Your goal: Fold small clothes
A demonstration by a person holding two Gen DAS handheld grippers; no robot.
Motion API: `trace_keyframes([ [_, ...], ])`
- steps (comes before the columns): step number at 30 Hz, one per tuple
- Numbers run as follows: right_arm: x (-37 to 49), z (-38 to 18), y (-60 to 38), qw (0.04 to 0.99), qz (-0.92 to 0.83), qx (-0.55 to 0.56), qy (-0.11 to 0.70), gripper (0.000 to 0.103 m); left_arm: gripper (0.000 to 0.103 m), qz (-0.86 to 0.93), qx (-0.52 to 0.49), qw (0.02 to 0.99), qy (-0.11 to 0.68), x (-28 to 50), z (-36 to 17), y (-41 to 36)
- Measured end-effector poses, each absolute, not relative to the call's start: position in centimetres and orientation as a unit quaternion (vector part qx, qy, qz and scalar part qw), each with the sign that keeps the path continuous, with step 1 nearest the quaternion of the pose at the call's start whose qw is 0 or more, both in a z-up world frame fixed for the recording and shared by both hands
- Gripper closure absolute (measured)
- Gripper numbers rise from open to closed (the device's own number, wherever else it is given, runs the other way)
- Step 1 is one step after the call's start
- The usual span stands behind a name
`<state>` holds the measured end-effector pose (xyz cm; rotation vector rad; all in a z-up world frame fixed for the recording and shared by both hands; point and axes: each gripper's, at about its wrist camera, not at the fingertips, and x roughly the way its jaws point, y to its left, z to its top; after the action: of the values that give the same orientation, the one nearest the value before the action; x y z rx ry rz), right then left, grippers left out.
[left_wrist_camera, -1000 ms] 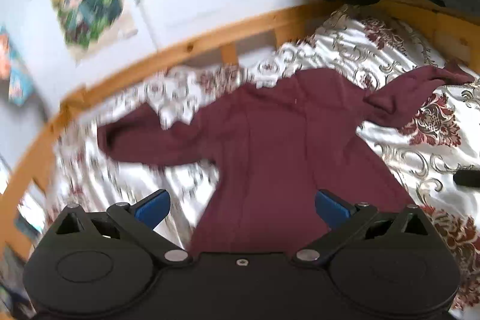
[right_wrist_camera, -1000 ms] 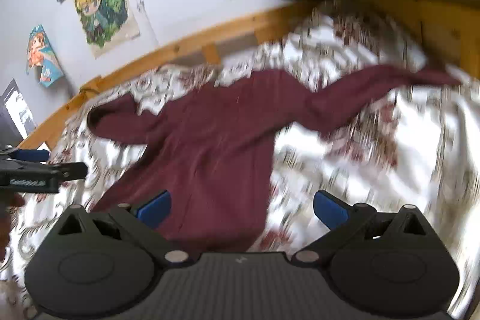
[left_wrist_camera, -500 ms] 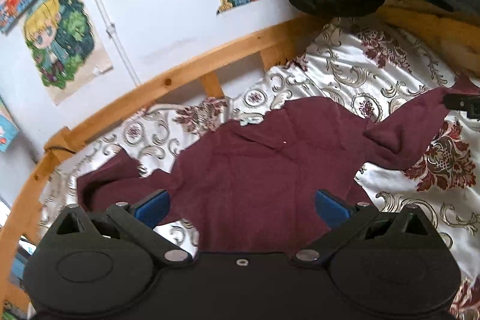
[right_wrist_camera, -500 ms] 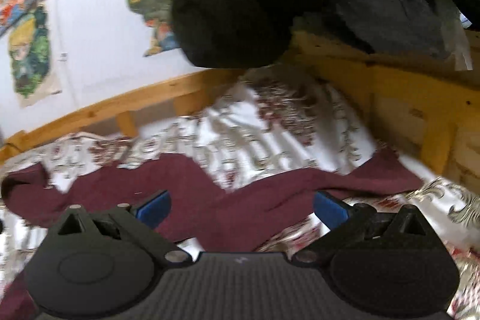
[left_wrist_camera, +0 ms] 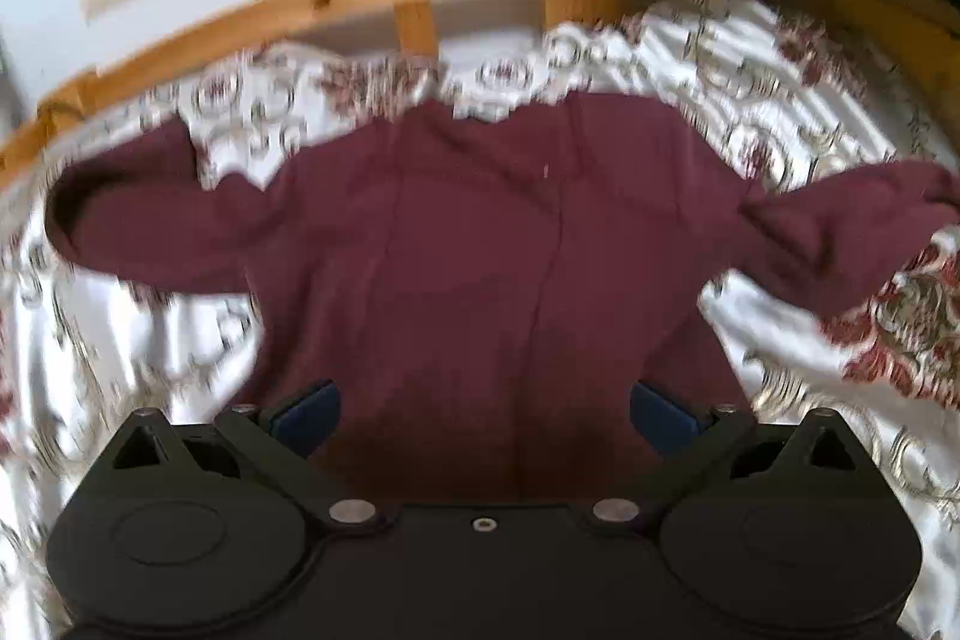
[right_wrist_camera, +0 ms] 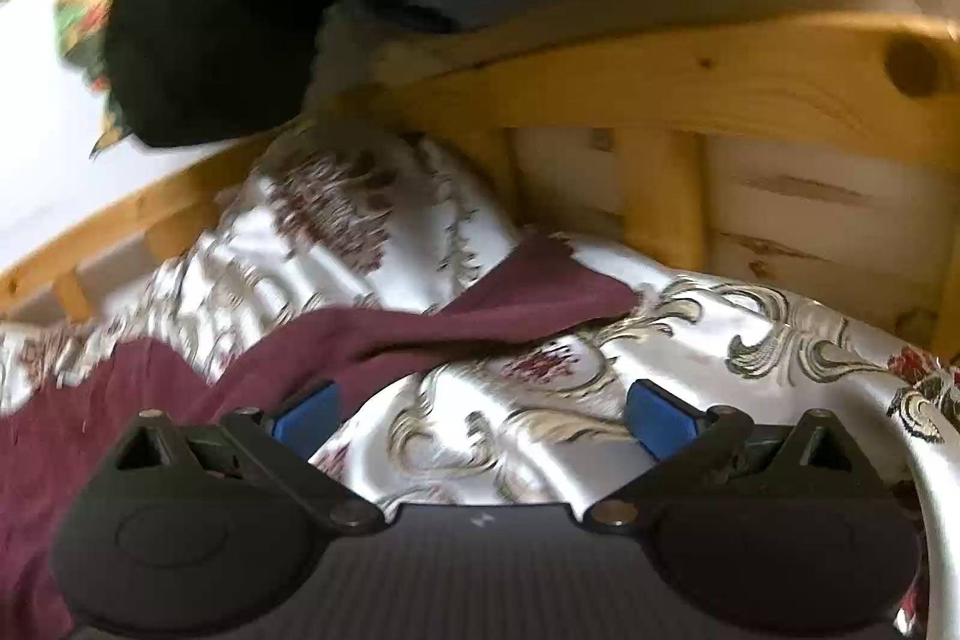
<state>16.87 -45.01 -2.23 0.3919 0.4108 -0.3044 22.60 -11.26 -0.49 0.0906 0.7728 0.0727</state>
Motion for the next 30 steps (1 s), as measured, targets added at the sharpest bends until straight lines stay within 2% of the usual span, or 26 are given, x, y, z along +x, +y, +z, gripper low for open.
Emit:
trace_keyframes([
  [5, 17.9, -2.7, -48.2, 0.939, -0.141, 0.250, 0.190, 0.001, 0.001, 0.038, 0.031, 0.913, 0.405, 22.1, -2.8, -10.1],
  [8, 18.6, -2.7, -48.9, 0.940, -0.136, 0.247, 0.190, 0.010, 0.001, 0.052, 0.029, 0.914, 0.401, 21.7, -3.0, -8.9],
  [13, 19.6, -3.2, -50.6, 0.923, -0.125, 0.304, 0.199, 0.012, 0.001, 0.067, 0.018, 0.913, 0.402, 21.3, -2.7, -7.1],
  [16, 20.4, -3.8, -51.6, 0.909, -0.134, 0.333, 0.210, 0.021, 0.001, 0.074, 0.019, 0.913, 0.402, 20.8, -2.6, -6.2],
  [18, 20.4, -3.7, -51.7, 0.909, -0.141, 0.330, 0.211, 0.022, 0.001, 0.075, 0.022, 0.913, 0.401, 20.3, -2.5, -6.0],
  [21, 20.5, -2.5, -50.1, 0.932, -0.144, 0.247, 0.223, 0.020, 0.001, 0.075, 0.023, 0.913, 0.400, 19.6, -2.5, -5.4],
  [25, 22.0, -1.4, -46.8, 0.949, -0.122, 0.050, 0.285, 0.014, 0.001, 0.074, 0.021, 0.912, 0.403, 19.0, -2.8, -5.2],
  [30, 23.7, -2.6, -43.6, 0.935, -0.142, -0.136, 0.294, 0.017, 0.001, 0.070, 0.028, 0.908, 0.412, 18.9, -3.2, -5.2],
])
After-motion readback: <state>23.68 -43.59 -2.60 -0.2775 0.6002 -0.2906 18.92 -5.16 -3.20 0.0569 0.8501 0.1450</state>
